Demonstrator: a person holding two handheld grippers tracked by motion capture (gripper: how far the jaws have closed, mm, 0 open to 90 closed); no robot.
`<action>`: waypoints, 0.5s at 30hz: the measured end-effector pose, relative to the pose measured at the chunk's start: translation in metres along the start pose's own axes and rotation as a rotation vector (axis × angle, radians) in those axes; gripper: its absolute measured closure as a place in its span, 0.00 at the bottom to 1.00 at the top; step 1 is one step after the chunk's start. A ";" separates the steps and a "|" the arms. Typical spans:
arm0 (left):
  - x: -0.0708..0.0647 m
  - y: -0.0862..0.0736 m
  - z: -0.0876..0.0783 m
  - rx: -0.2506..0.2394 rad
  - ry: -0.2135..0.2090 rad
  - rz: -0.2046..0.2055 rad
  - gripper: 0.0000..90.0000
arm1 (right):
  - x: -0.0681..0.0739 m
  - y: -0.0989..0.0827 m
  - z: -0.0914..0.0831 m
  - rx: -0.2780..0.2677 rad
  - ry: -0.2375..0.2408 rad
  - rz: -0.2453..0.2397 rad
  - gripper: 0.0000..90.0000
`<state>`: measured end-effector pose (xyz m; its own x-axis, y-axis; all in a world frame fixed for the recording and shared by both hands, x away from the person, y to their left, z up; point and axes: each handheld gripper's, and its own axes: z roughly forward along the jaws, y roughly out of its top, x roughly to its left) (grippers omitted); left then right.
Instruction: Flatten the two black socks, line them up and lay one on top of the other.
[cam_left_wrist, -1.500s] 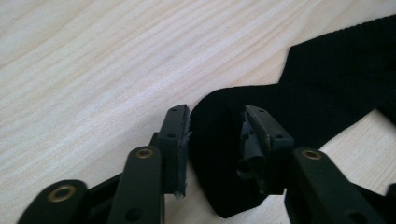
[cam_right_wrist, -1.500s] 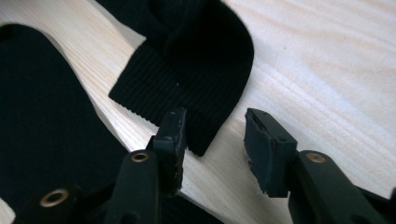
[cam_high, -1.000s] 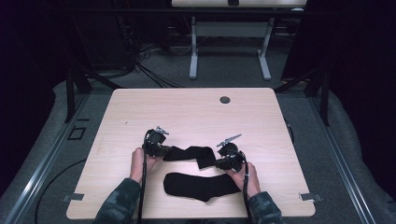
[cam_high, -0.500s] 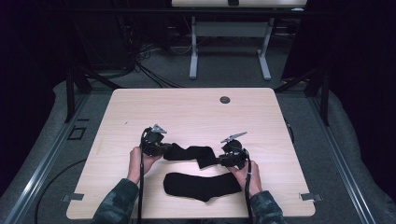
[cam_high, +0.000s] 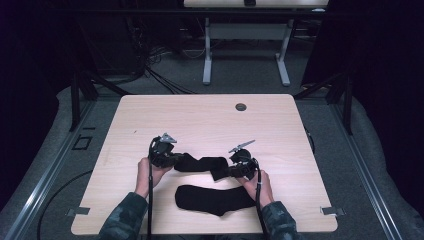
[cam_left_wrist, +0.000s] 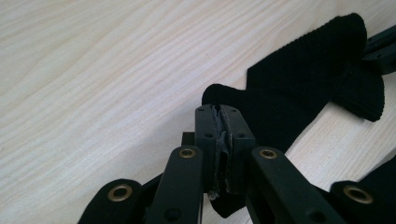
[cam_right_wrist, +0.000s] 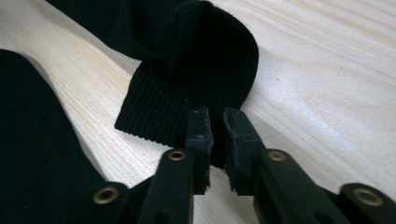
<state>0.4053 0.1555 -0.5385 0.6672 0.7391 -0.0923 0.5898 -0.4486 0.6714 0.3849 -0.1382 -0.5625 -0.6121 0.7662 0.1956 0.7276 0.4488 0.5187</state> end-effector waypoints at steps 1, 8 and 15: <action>0.000 0.000 -0.002 -0.008 -0.003 -0.005 0.96 | 0.000 0.000 0.000 -0.001 0.002 0.001 0.93; 0.005 -0.002 -0.011 -0.060 -0.006 -0.017 0.96 | -0.002 -0.005 -0.008 -0.038 -0.023 -0.027 0.96; 0.007 -0.001 -0.020 -0.118 -0.012 -0.031 0.96 | -0.009 -0.010 -0.031 -0.094 -0.092 -0.055 0.96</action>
<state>0.4006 0.1707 -0.5251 0.6554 0.7453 -0.1223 0.5529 -0.3632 0.7500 0.3738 -0.1636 -0.5438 -0.6160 0.7826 0.0900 0.6590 0.4494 0.6031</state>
